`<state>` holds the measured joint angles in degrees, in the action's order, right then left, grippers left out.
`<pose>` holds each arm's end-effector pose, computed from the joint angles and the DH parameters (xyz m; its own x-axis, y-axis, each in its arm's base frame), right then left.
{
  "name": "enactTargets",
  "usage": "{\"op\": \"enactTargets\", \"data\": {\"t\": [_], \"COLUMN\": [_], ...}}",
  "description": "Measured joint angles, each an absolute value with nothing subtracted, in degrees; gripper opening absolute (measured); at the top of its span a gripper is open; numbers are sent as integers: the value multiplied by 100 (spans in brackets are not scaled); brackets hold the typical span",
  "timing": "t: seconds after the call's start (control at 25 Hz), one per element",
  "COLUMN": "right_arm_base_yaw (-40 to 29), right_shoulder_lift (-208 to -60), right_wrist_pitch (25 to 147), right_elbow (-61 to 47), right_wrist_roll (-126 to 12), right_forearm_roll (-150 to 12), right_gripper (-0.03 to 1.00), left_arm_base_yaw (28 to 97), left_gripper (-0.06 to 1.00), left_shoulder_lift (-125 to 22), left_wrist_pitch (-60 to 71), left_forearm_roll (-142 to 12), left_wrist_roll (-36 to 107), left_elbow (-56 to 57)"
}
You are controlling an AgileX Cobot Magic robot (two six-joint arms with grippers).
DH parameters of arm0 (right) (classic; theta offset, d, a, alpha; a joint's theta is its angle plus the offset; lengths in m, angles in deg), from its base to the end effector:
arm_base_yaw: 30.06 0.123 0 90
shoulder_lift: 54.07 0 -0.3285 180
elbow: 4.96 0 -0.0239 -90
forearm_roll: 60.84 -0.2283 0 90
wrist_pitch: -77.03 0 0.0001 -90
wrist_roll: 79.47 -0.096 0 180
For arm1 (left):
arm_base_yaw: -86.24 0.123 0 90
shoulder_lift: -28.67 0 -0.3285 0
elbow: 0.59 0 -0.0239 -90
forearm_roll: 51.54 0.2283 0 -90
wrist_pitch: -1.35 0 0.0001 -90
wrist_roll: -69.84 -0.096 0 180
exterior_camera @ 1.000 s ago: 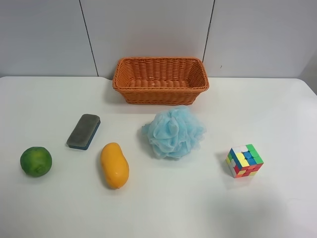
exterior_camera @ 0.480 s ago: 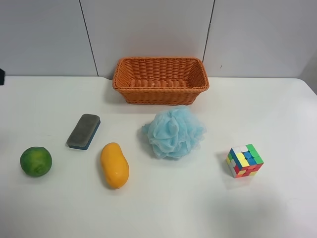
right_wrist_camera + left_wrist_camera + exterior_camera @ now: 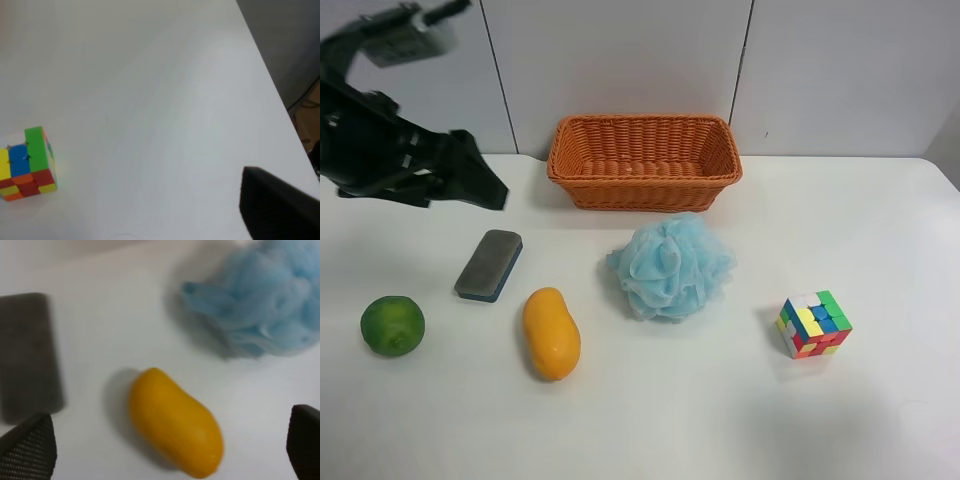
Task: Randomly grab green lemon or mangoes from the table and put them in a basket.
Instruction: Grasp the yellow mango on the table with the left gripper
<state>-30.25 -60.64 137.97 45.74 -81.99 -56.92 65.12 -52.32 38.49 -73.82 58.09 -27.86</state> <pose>-0.0628 -0.0055 0.2588 -0.4712 0.0123 -0.8819 0.0610 0.9980 -0.0188 0.2053 -0.1029 0.3236 -0.7960 0.1923 -0.5739 0.3929 0.8854 -0.2484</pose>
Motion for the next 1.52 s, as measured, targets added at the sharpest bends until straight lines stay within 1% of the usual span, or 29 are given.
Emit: {"op": "enactTargets", "data": {"t": [0.2, 0.28, 0.36, 0.44, 0.56, 0.72, 0.92, 1.04, 1.24, 1.52], "right_arm_base_yaw": [-3025, -3025, -3025, -3025, -3025, -3025, -3025, -3025, -3025, -3025], "right_shoulder_lift": [-6064, -6064, -6064, -6064, -6064, -6064, -6064, -6064, -6064, -6064], "right_wrist_pitch": [13797, 13797, 13797, 13797, 13797, 13797, 13797, 13797, 13797, 13797], "right_elbow": [4574, 4574, 4574, 4574, 4574, 4574, 4574, 4574, 4574, 4574], "right_wrist_roll": [-8199, -8199, -8199, -8199, -8199, -8199, -8199, -8199, -8199, -8199], "right_forearm_roll": [-5692, -5692, -5692, -5692, -5692, -5692, -5692, -5692, -5692, -5692], "right_gripper": [97, 97, 97, 97, 97, 97, 97, 97, 97, 97], "left_arm_base_yaw": [5422, 5165, 5073, 5067, 5259, 5615, 5646, 5652, 5657, 5657], "left_gripper": [90, 90, 88, 86, 83, 83, 83, 86, 93, 95], "left_shoulder_lift": [-6044, -6315, -6509, -6686, -6914, -7229, -7556, -7795, -8150, -8191], "left_wrist_pitch": [3689, 3685, 3671, 3630, 3573, 3326, 2942, 2907, 2932, 2963], "left_forearm_roll": [-7356, -7339, -7345, -7345, -7377, -7773, -8351, -8500, -8555, -8611], "left_wrist_roll": [5349, 5360, 5653, 6205, 6849, 7101, 7153, 7153, 7227, 7289], "left_elbow": [-2786, -2786, -2786, -2786, -2786, -2786, -2786, -2785, -2785, -2785]}}
